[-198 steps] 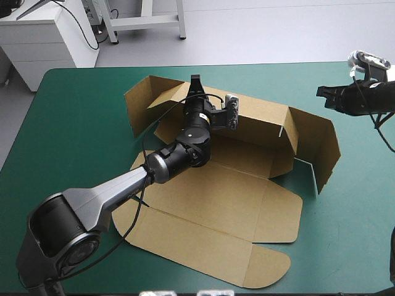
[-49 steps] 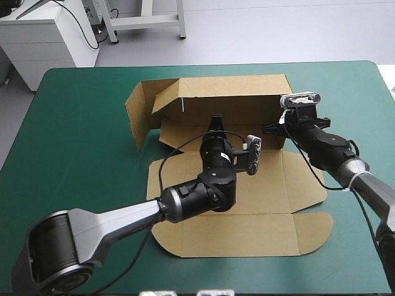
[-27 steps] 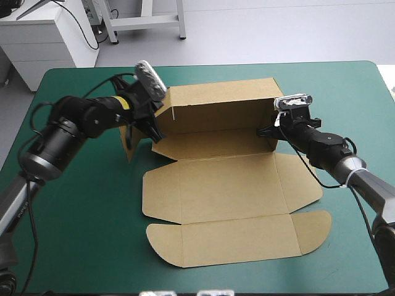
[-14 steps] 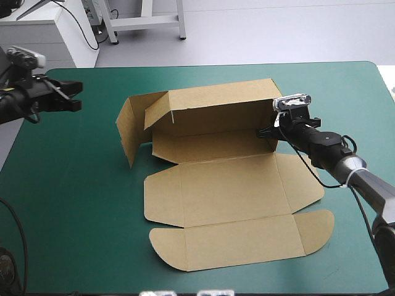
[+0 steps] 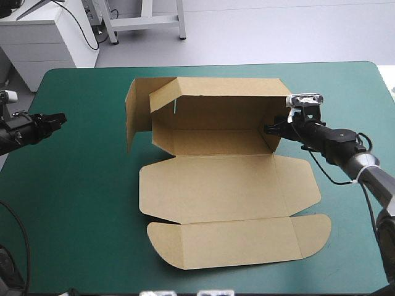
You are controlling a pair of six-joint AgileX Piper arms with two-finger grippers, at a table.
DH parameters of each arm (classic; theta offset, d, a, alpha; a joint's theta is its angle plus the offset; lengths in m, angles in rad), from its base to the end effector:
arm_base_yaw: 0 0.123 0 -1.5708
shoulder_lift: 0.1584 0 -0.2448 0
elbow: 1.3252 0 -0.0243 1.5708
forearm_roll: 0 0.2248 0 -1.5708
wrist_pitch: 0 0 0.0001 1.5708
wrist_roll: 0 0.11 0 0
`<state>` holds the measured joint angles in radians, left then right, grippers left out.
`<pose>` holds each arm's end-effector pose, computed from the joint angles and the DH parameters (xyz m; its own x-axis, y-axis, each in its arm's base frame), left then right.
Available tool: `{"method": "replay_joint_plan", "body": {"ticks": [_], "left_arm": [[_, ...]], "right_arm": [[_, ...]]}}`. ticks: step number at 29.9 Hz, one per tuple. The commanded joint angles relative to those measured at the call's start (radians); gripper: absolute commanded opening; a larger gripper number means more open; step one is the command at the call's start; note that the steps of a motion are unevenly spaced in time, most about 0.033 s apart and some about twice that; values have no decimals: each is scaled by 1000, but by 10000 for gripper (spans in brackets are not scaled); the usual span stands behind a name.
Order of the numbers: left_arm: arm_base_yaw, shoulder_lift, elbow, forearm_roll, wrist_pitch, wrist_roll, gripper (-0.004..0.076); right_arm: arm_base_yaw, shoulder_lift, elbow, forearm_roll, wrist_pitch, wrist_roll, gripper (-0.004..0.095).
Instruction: Fold the box
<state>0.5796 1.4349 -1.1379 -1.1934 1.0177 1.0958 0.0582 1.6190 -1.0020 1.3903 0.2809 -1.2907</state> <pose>0.2817 0.0803 0.2989 -0.5351 -0.2255 -0.8141 0.2450 0.8809 -0.4051 0.3425 0.0501 0.2118 -0.5722 0.0556 -0.8182 -0.2316 0.9461 0.2263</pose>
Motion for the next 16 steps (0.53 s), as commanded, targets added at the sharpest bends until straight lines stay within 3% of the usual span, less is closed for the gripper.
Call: {"method": "replay_joint_plan", "body": {"ticks": [1,4,7,14,16], "left_arm": [[4,-38,-10,-91,-6,14,-8],[4,-38,-10,-93,-6,14,-8],[4,-38,-10,-93,-6,14,-8],[4,-38,-6,-87,-6,37,-8],[4,-38,-4,-80,-6,37,-8]], "right_arm": [[-33,-28,-62,-221,109,223,-10],[-28,-28,-154,-545,162,529,-8],[-28,-28,-259,-734,255,758,-9],[-28,-23,-457,-956,445,1044,-8],[-28,-6,-512,-1009,550,1093,-8]]}}
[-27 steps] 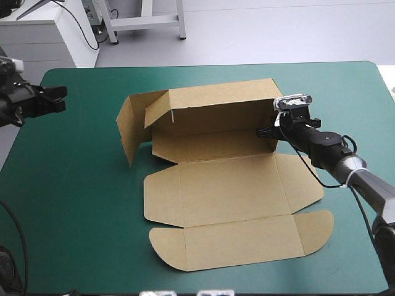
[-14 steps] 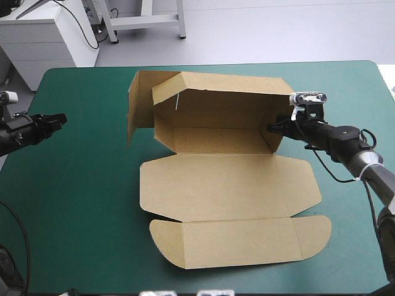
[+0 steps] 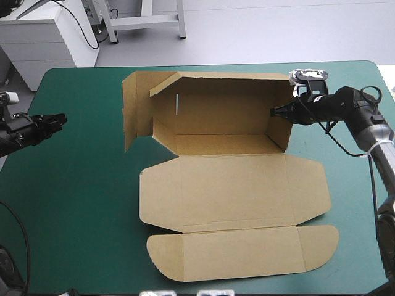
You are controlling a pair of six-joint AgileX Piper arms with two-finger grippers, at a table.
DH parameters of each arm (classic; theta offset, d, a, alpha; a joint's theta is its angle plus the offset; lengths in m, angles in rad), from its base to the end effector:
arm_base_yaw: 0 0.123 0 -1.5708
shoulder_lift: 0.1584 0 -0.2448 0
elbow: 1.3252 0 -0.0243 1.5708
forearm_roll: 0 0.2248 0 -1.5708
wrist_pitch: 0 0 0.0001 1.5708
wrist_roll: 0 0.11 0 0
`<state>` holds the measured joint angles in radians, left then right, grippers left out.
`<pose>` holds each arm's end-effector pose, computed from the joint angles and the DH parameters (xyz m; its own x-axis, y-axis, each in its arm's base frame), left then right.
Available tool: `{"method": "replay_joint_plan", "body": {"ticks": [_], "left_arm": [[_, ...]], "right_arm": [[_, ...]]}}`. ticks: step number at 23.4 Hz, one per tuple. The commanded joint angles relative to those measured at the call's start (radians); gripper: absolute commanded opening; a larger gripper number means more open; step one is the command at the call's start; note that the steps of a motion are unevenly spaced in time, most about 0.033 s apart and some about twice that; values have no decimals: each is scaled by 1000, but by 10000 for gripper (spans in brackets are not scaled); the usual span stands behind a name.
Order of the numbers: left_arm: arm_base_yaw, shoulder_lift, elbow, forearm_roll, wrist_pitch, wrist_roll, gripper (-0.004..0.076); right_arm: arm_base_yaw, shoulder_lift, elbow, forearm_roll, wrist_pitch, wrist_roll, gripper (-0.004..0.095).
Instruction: Fold the box
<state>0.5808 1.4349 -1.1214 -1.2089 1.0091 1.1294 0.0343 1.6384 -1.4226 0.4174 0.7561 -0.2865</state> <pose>0.2816 0.0806 0.2957 -0.5272 -0.2176 -0.8214 0.2504 0.8840 -0.3949 0.3501 0.0427 0.2781 -0.7496 -0.0011 -0.6619 -0.1993 0.9540 0.2241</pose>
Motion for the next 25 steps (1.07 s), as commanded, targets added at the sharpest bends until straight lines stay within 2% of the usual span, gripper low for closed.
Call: {"method": "replay_joint_plan", "body": {"ticks": [1,5,9,14,17,19,25], "left_arm": [[3,-38,-21,-65,3,3,-8],[3,-38,-21,-65,23,-4,-8],[3,-38,-21,-65,48,-4,-8],[3,-38,-21,-70,55,-36,-8],[3,-38,-21,-74,55,-36,-8],[3,-38,-21,-74,55,-36,-8],[3,-38,-21,-74,55,-36,-8]], "right_arm": [[-5,-14,-115,-56,126,103,-8],[-5,35,-225,-121,345,172,-8],[-5,57,-321,-160,497,220,-8],[16,61,-335,-194,495,277,-8],[90,85,-333,-293,497,303,-8],[114,100,-333,-321,497,303,-8],[112,198,-343,-276,495,303,-8]]}}
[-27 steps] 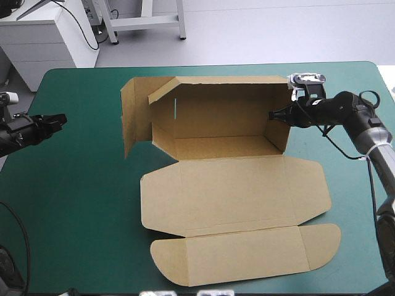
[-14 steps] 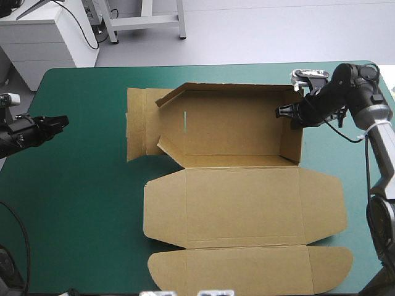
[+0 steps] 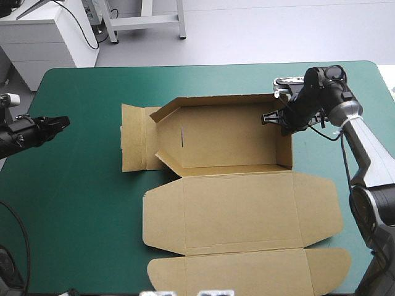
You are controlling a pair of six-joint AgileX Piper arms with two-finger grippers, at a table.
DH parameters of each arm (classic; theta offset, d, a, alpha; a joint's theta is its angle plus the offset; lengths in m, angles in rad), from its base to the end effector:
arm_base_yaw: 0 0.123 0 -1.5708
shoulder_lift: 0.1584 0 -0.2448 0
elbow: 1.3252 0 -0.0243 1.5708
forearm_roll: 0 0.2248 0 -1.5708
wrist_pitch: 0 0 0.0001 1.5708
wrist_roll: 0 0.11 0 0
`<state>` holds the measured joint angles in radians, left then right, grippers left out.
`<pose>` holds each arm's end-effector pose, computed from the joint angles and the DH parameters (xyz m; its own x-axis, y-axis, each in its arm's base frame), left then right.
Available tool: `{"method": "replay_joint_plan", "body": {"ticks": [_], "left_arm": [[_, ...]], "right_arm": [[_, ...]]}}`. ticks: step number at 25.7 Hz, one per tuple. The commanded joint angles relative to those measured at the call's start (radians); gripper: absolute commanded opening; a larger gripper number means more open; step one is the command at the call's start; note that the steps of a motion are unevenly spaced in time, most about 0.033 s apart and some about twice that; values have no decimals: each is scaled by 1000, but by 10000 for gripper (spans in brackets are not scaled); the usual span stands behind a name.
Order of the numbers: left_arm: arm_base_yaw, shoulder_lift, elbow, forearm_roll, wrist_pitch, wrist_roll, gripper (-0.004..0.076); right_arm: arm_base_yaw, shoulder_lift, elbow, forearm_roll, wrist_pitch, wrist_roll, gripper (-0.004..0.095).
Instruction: Fold the box
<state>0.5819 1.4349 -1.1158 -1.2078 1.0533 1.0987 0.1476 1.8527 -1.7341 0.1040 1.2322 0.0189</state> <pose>0.2788 0.0764 0.2942 -0.5547 -0.2382 -0.7972 0.2626 0.8591 -0.4394 0.3574 0.0640 0.2574 -0.9504 -0.0874 -0.2986 -0.1251 0.9861 0.1094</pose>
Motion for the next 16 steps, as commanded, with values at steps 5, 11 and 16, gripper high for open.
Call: {"method": "replay_joint_plan", "body": {"ticks": [5,11,16], "left_arm": [[2,-38,-26,-80,-1,-5,-8],[2,-38,-26,-80,3,-5,-8],[2,-38,-26,-80,3,-5,-8]], "right_arm": [[-1,59,-69,36,19,-6,94],[-1,86,-111,36,-12,-33,437],[-1,88,-182,36,-53,-12,740]]}}
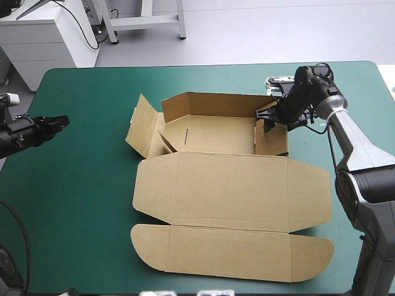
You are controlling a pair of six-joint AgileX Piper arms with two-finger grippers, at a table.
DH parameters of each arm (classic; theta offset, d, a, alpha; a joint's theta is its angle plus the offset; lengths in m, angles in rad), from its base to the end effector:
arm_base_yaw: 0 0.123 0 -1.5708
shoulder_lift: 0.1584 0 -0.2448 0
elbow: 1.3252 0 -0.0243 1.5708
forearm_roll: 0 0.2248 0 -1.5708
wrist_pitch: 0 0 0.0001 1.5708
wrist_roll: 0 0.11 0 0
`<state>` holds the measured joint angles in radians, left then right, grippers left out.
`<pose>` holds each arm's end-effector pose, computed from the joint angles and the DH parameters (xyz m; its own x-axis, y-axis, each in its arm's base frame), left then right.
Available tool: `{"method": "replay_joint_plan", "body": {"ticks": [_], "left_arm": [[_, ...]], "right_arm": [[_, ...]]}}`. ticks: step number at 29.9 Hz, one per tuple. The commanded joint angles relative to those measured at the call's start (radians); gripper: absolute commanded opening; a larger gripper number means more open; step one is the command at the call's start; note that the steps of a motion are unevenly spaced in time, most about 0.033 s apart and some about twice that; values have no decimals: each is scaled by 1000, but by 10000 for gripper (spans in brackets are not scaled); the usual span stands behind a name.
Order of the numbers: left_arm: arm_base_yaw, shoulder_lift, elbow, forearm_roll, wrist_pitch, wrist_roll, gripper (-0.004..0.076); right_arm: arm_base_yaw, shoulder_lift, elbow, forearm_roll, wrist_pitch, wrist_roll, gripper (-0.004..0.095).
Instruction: Fold the box
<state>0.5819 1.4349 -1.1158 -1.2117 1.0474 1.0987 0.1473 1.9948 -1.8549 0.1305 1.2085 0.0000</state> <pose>0.2793 0.0769 0.2945 -0.5507 -0.2424 -0.7987 0.2586 0.8603 -0.4394 0.3877 0.0711 0.2359 -0.9488 -0.0941 -0.3017 -0.1387 0.9818 0.1299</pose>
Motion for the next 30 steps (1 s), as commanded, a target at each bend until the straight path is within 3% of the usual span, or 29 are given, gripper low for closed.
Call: {"method": "replay_joint_plan", "body": {"ticks": [1,4,26,29,30], "left_arm": [[2,-38,-26,-76,9,-5,-8],[2,-38,-26,-63,9,-3,-8],[2,-38,-26,-16,9,-1,-8],[2,-38,-26,-16,7,1,-9],[2,-38,-26,-16,7,1,-8]], "right_arm": [[-1,-54,-82,9,-26,21,744],[-1,-54,-146,13,45,28,743],[-1,-153,165,76,33,88,737],[-1,-141,179,65,34,117,650],[-1,-139,187,65,34,134,577]]}}
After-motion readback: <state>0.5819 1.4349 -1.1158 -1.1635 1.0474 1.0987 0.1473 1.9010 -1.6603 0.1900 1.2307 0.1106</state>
